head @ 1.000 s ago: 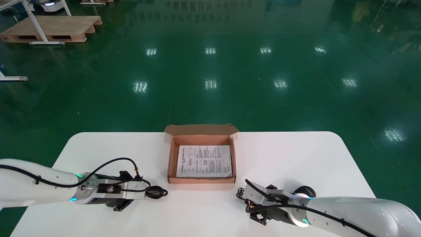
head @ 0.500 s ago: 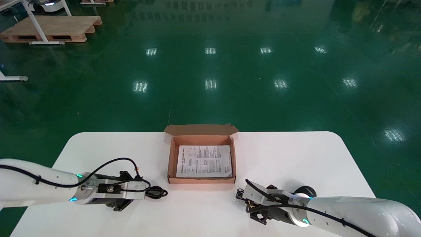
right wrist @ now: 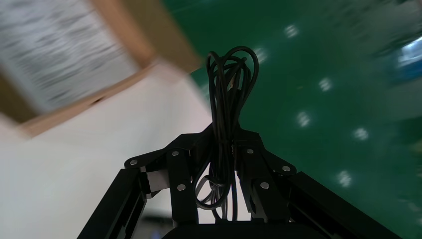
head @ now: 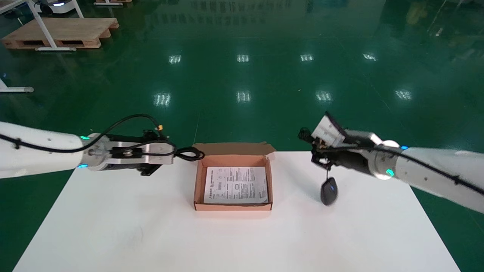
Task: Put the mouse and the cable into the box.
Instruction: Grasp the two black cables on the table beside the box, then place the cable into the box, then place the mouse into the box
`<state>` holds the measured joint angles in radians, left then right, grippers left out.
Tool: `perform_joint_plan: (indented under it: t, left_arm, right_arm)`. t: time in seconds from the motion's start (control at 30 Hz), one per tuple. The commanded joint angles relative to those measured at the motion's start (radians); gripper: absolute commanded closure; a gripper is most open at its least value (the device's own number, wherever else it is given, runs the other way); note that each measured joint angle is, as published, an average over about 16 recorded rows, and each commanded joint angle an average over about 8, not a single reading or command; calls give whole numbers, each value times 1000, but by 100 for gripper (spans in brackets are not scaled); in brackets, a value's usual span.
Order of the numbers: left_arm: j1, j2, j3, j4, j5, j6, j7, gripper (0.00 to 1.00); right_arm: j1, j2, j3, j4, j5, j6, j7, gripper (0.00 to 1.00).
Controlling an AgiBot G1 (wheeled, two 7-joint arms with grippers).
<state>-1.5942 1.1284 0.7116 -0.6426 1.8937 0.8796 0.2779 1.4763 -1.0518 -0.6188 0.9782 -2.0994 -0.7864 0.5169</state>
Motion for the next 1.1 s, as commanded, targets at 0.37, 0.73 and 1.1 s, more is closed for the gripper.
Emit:
perform_joint_plan:
  t: [0.37,0.73,1.1]
  left_arm:
    - [-33,228,-40,261,-108,-144,219,100]
    - [-34,229,-42,271,-126,-141,236,100]
    - [67,241,79,159,-92,-282,272,100]
  right_arm:
    - [131,15,53,6,47,6,1,100]
    - [137,17,56,12,53,3,2,100]
    - [137,17,57,12,53,3,2,100]
